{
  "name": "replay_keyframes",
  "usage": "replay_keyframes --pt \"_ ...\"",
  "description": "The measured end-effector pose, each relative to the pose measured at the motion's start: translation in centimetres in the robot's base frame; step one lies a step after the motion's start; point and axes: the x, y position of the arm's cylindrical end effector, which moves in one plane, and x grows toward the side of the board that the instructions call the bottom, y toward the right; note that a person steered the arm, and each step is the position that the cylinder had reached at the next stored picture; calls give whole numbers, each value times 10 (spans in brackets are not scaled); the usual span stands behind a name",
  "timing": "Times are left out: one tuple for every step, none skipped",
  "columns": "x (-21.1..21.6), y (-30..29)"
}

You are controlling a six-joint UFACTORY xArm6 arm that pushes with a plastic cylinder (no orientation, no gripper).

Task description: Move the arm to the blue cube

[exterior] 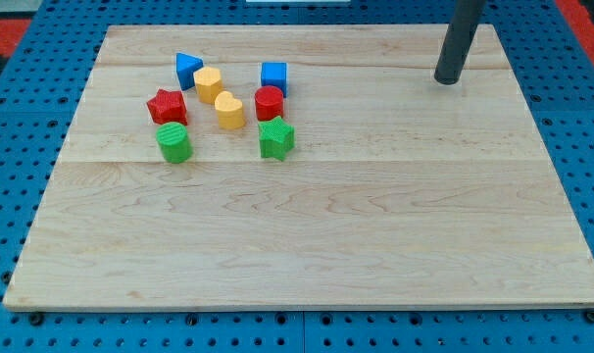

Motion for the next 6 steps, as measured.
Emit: replay_keyframes --pt "0 0" --pt "0 0" --pt "-8 -6" --pt "-15 -18" --pt "-14 -45" --pt "4 -93"
